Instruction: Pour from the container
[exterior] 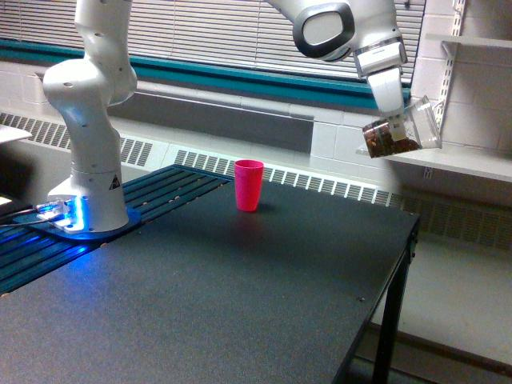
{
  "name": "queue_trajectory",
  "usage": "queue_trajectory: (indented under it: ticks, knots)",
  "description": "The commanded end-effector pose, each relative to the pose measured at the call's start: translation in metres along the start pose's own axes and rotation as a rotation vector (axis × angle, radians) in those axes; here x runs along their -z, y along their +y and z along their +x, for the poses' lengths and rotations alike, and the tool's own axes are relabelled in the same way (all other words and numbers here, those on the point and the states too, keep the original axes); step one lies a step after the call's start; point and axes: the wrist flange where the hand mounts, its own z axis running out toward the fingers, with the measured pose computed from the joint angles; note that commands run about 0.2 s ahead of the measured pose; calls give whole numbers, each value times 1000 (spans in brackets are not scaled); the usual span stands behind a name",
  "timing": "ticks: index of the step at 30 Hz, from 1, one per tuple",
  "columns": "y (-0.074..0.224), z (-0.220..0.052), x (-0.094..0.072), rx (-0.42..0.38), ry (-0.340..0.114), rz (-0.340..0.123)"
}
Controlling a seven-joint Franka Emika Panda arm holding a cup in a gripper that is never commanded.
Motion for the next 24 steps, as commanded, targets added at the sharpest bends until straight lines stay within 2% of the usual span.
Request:
queue_trajectory:
  ticks: [1,8,14,21,24]
  knots:
    - [-12,9,52,2,63,59]
    - [-21,7,82,9,101,91]
    - [-34,-2,124,29,150,140]
    - [-57,-34,178,92,210,200]
    - [-67,-51,179,117,205,206]
